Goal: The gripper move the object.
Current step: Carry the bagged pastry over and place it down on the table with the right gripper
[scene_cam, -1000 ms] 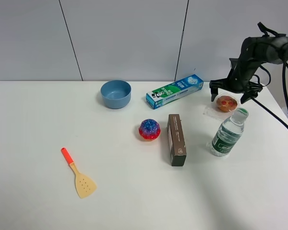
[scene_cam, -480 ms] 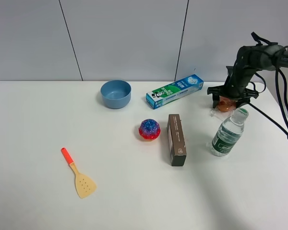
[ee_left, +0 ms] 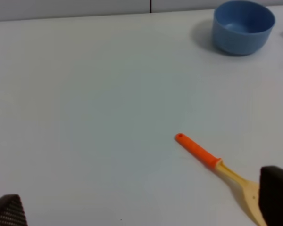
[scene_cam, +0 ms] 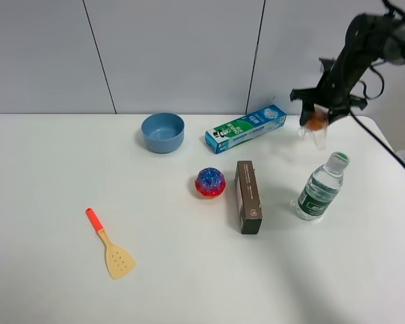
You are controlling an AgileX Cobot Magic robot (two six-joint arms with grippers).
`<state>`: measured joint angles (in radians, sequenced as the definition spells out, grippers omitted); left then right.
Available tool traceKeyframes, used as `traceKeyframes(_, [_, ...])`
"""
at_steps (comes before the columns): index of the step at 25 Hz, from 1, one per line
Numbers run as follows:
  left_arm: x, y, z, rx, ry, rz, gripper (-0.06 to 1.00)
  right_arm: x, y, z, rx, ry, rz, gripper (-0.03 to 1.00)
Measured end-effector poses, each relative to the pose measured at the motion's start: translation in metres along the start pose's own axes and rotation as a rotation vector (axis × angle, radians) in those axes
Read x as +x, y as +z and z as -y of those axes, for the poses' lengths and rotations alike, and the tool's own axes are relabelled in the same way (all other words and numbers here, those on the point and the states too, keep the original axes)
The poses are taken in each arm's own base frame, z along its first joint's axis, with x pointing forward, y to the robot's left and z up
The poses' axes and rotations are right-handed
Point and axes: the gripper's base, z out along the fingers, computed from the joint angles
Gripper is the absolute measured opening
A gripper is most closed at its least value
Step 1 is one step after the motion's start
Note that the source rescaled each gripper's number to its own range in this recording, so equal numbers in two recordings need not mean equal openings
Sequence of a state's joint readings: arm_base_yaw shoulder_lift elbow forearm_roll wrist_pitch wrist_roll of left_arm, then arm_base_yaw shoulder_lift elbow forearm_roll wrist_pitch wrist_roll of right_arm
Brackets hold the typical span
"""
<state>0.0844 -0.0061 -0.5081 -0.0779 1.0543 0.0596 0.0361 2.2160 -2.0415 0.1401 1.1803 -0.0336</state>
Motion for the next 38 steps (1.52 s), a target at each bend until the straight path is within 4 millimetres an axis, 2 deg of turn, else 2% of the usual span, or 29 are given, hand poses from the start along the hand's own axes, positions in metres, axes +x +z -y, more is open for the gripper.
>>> traceKeyframes(3, [0.000,0.000,0.000,0.000,0.000,0.000,1.00,-0.016,-0.067,-0.051,-0.041,-0.215,0.192,0.01])
traceKeyframes(6, [0.000,0.000,0.000,0.000,0.000,0.000,1.00,-0.016,-0.120,-0.116,-0.101,-0.397,0.359,0.01])
traceKeyframes(9, [0.000,0.000,0.000,0.000,0.000,0.000,1.00,0.001,-0.142,-0.181,-0.174,-0.550,0.431,0.01])
traceKeyframes(12, [0.000,0.000,0.000,0.000,0.000,0.000,1.00,0.029,-0.141,-0.240,-0.230,-0.682,0.413,0.01])
traceKeyframes(16, [0.000,0.000,0.000,0.000,0.000,0.000,1.00,0.068,-0.116,-0.306,-0.238,-0.849,0.345,0.01])
traceKeyframes(20, [0.000,0.000,0.000,0.000,0.000,0.000,1.00,0.105,-0.067,-0.357,-0.277,-0.938,0.226,0.01])
traceKeyframes(23, [0.000,0.000,0.000,0.000,0.000,0.000,1.00,0.130,-0.024,-0.382,-0.279,-0.979,0.128,0.01])
traceKeyframes(26, [0.000,0.000,0.000,0.000,0.000,0.000,1.00,0.147,0.017,-0.394,-0.274,-0.980,0.038,0.01])
traceKeyframes(29, [0.000,0.000,0.000,0.000,0.000,0.000,1.00,0.155,0.046,-0.396,-0.271,-0.961,-0.026,0.01])
traceKeyframes(38, [0.000,0.000,0.000,0.000,0.000,0.000,1.00,0.163,0.098,-0.389,-0.171,-0.971,-0.095,0.01])
